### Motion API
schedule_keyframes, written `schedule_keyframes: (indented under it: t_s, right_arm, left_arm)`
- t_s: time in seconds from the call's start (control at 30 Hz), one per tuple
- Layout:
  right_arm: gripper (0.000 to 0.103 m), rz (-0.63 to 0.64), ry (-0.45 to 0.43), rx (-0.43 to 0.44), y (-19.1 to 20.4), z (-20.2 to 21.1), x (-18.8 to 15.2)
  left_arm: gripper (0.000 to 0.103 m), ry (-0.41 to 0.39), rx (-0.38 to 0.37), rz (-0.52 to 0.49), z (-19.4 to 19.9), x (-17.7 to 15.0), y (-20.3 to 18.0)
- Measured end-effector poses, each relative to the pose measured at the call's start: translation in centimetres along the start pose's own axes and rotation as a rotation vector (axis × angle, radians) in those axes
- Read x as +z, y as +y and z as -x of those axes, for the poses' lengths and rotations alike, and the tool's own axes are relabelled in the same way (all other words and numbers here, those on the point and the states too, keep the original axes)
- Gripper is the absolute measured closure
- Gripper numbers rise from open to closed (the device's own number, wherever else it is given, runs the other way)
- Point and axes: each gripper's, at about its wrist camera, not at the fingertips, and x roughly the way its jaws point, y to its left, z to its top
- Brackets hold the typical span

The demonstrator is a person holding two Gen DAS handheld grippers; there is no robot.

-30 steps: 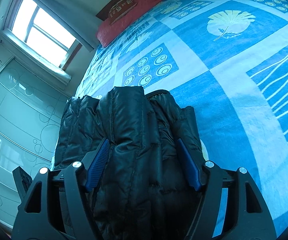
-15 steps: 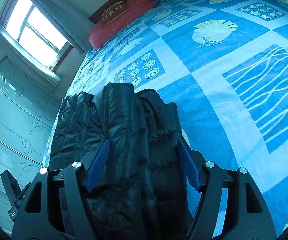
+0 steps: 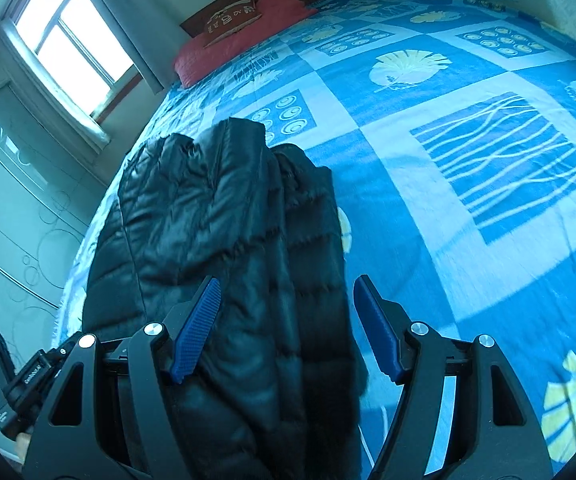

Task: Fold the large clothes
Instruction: 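Open both grippers and release the folded jacket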

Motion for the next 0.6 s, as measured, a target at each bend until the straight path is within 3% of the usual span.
schedule_keyframes:
  t_s: [0.33, 0.6]
  right_arm:
    - [0.034, 0.078, -0.011, -0.078, 0.5, 3.1, -3.3]
    - [0.034, 0.121, -0.021, -0.128, 0.6, 5.6, -5.9]
  left_arm:
    - [0.022, -0.028, 0.067, -0.105, 2.1, -3.1, -1.6]
    - [0.022, -0.047, 0.074, -0.123, 4.0, -5.1, -1.9]
